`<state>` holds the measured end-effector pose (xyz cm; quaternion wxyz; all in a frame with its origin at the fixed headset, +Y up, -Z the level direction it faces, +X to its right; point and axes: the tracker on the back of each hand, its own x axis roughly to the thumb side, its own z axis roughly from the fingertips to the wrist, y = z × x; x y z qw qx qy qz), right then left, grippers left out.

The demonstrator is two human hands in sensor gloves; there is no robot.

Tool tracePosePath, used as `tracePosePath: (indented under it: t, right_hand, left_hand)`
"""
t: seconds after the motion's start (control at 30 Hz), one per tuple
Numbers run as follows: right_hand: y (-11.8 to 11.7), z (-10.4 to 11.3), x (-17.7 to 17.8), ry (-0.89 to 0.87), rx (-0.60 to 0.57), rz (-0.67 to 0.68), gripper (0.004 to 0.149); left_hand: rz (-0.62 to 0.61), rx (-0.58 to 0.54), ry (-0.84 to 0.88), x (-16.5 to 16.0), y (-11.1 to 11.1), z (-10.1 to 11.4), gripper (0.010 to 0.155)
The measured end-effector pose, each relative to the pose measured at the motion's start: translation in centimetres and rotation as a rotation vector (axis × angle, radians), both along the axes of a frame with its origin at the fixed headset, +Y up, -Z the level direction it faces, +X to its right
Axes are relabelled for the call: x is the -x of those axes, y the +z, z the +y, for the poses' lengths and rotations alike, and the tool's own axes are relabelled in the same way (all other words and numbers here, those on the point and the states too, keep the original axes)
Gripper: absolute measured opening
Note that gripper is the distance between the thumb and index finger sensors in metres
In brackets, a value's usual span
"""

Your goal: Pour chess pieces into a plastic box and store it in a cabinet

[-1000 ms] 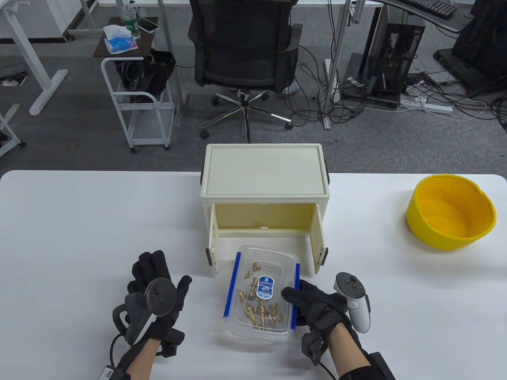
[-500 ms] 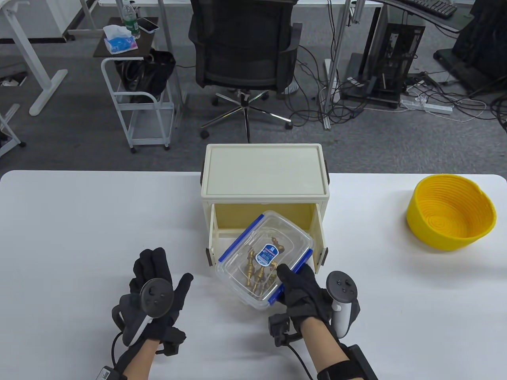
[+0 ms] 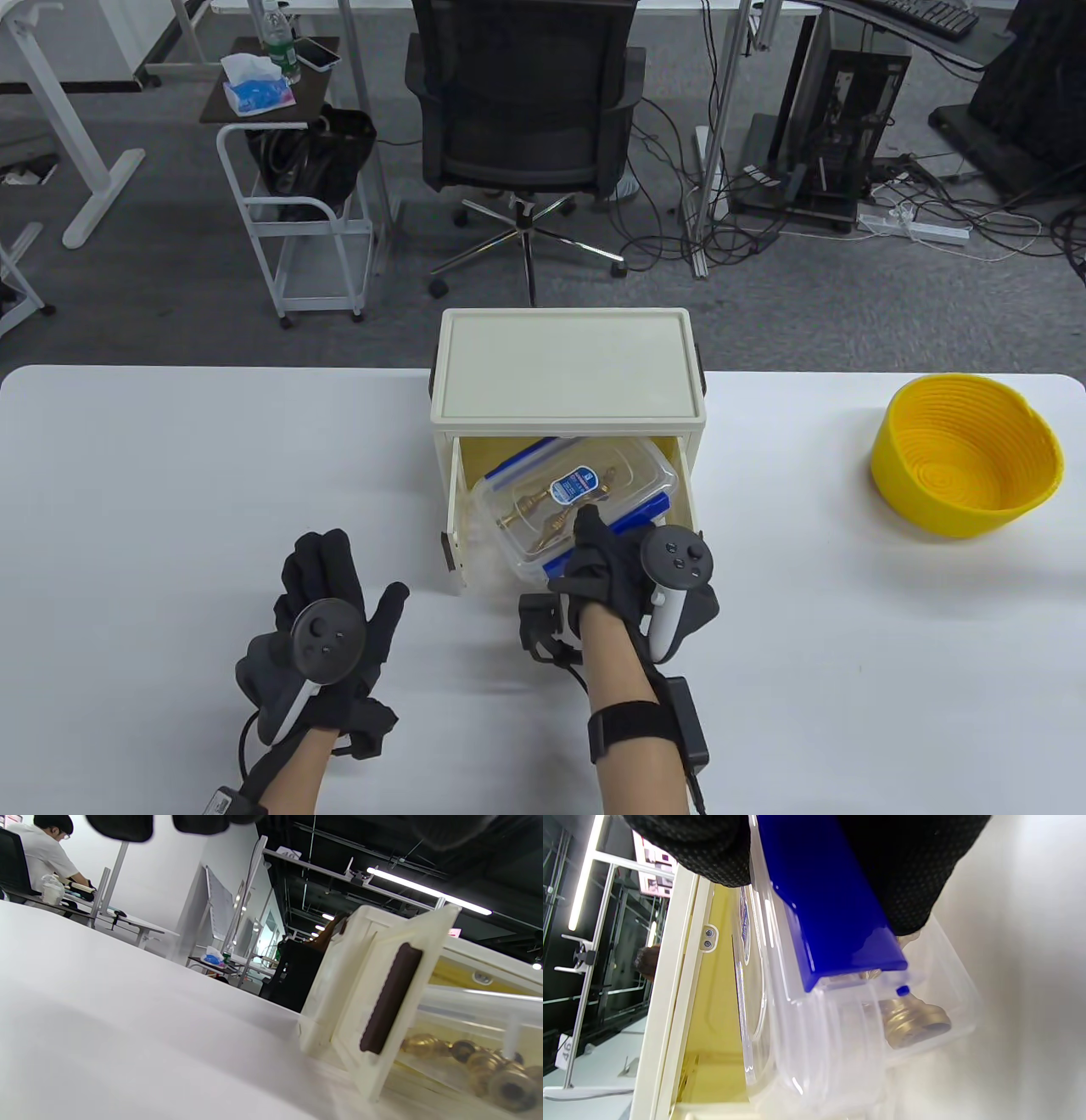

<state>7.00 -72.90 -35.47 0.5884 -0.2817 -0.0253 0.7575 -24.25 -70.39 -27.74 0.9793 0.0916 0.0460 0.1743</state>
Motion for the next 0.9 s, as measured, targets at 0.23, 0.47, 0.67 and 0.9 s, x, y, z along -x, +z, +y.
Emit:
tracePosePath:
  t: [0.23,0.47,0.67,0.9]
  right_hand:
    - [-3.8,-1.6,1.6,-0.108,-0.037,-0.089,0.091]
    - [-6.9,-4.0,2.2,-0.256,-0.149,-0.199,0.089]
    - [-9.4,-5.3,2.5,-0.342,-0.139,-0.229,0.089]
    - [-10.6,-6.3,3.4,-0.326,-0.08,-0.276,0.09]
  left_hand:
    - [0.002,-0.006,-0.021,-0.1,0.0,0.0,0.084]
    - [0.036,0.008,-0.024,0.6,-0.2,-0.4,0.084]
    - [0.057,0.034,-0.037,1.0,-0.5,-0.9,0.084]
    - [0.059,0.055,-0.061,1.1,-0.7,-1.5,0.084]
